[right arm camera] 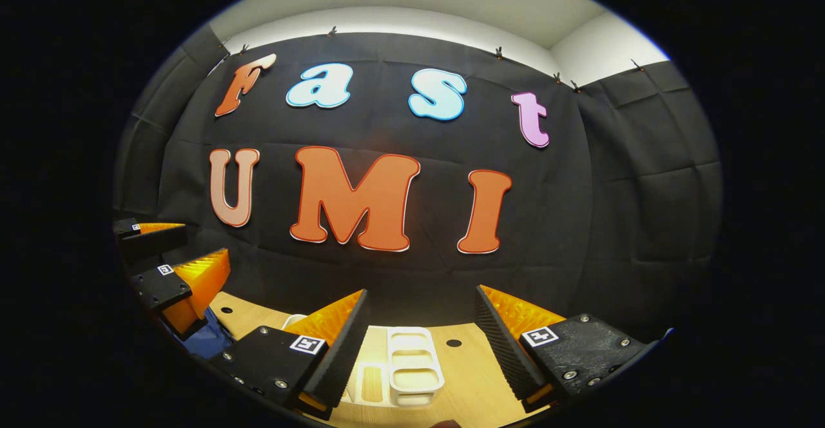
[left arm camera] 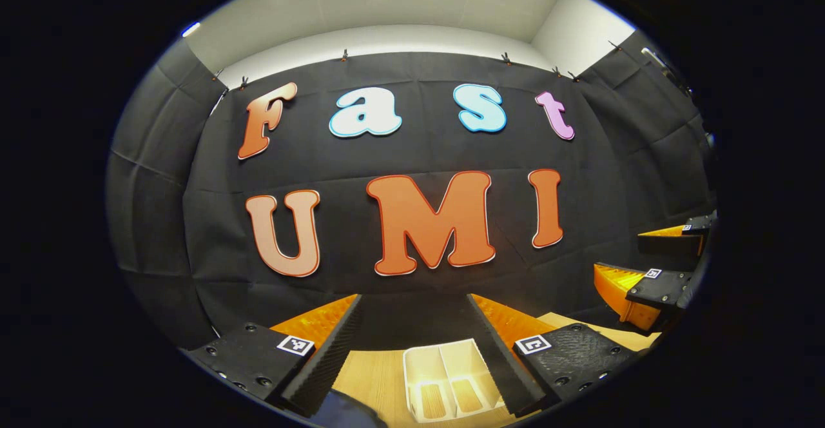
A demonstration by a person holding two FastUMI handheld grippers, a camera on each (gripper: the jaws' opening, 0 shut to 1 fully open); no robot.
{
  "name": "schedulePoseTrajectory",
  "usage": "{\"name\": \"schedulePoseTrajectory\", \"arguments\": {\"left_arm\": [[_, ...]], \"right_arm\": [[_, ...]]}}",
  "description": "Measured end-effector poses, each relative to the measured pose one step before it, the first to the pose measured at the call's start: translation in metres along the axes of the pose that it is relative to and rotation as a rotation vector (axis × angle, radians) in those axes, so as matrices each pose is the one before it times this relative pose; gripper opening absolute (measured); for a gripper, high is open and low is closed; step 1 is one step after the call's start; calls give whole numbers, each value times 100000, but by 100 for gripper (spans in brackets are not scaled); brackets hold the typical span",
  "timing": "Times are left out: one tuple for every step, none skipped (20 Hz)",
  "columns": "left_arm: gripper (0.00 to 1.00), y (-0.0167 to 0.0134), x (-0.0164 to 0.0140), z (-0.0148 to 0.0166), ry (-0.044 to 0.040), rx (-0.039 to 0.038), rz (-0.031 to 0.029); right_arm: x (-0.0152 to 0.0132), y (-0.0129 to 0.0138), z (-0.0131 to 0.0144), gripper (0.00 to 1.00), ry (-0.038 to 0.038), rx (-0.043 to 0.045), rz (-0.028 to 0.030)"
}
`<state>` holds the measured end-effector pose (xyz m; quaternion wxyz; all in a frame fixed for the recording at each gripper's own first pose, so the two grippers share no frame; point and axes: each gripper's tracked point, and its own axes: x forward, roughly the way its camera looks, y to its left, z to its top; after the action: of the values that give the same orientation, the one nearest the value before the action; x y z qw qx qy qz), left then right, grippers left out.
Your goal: Open the schoolbag, grab two books from the bookshelf and put them into the schoolbag.
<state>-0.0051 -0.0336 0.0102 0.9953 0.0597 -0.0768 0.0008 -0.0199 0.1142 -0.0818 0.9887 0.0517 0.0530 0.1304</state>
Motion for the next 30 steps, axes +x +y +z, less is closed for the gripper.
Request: {"name": "schedulePoseTrajectory", "arguments": {"left_arm": [[99,-145,-69,-128,-12,-200,-350],[97,-15,29,-129,198,-181,-162],[97,-102,-23,-53,413,-188,-271],[97,52,-44,-45,137,71,63],[99,120,58,24,-49,15,238],[99,183,-48,129,-169,-134,342],[97,159,-104,-10,-4,-8,356],[99,297,-49,-19,-73,85,787],[99,214,-7,-48,38,12,517],[97,105,-18,-14,98,49,296],[97,-83,104,-111,41,0,50],[97,-51,-46,104,-83,111,-25],[97,0,29,21,-150,78,-84],[99,27,-38,107,-164,77,115],[97,-9,120,-57,93,-50,-165],[97,-54,-33,-30,332,165,87],[97,-88,-117,-24,-59,-182,-390],[99,22,93,52,-189,-80,64],[99,20,-8,-30,-26,232,-2],[99,-39,-27,47,-25,166,-57],[99,-72,67,35,40,56,-136],[99,-55,-54,-18,275,30,-282],[99,26,-22,-100,81,212,107],[99,16,9,100,-191,177,108],[99,87,-33,174,-471,153,143],[99,-26,-87,44,-161,199,73],[99,0,-16,-40,52,61,-137],[99,-78,-19,-76,174,-137,-147],[99,-91,-28,-128,139,-131,-154],[99,38,-3,74,187,131,-36]], "right_arm": [[-32,-61,47,94,221,73,-52],[-20,233,-55,94,226,-9,404],[-28,259,-98,94,111,-93,456],[71,82,53,94,145,-264,535],[-1,270,-72,95,212,-196,700],[-75,138,91,95,-162,-145,308],[-15,125,80,95,-34,-14,585],[-28,147,2,95,-161,-80,286],[137,79,-72,95,205,-133,319],[-14,108,-14,95,102,17,205],[8,26,17,95,212,86,137],[34,-27,-31,94,95,148,206],[13,12,139,95,-301,110,-27],[17,0,30,95,-242,-17,-173],[-16,10,103,95,-174,5,9],[-7,-40,2,95,156,-112,187],[-69,-10,8,95,-74,-143,137],[7,-94,-91,95,-9,-296,-361],[-30,-175,42,95,-208,-136,-288],[32,43,1,95,213,248,-66],[-4,-57,-71,94,306,285,10],[33,-56,-107,95,250,97,-178],[17,-34,-60,95,152,26,-215],[9,30,6,95,148,111,10],[-81,-75,69,95,-155,83,-78],[-59,66,67,95,-110,-48,34],[-37,-21,76,95,-127,-72,-18],[-2,80,-77,95,6,-74,216],[-65,40,-72,95,268,-141,101],[-34,28,64,95,-40,-142,61]]}}
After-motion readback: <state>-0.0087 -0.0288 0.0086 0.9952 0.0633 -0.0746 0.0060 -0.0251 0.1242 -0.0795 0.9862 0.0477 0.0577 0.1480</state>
